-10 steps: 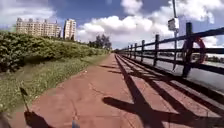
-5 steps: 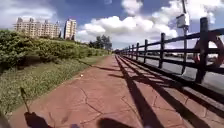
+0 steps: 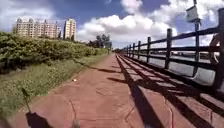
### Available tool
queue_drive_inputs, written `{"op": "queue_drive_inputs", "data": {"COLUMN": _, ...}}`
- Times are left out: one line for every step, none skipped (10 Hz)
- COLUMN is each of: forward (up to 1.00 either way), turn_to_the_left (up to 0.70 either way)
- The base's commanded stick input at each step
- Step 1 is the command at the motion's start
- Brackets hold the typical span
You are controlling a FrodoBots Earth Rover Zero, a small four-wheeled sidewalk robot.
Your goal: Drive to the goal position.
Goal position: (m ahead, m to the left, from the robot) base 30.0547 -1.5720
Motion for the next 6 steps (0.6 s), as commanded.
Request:
{"op": "queue_drive_inputs", "data": {"forward": 0.85, "turn_to_the_left": 0.00}}
{"op": "queue_drive_inputs", "data": {"forward": 0.85, "turn_to_the_left": 0.00}}
{"op": "queue_drive_inputs", "data": {"forward": 0.85, "turn_to_the_left": 0.00}}
{"op": "queue_drive_inputs", "data": {"forward": 0.85, "turn_to_the_left": 0.00}}
{"op": "queue_drive_inputs", "data": {"forward": 0.85, "turn_to_the_left": 0.00}}
{"op": "queue_drive_inputs", "data": {"forward": 0.85, "turn_to_the_left": -0.04}}
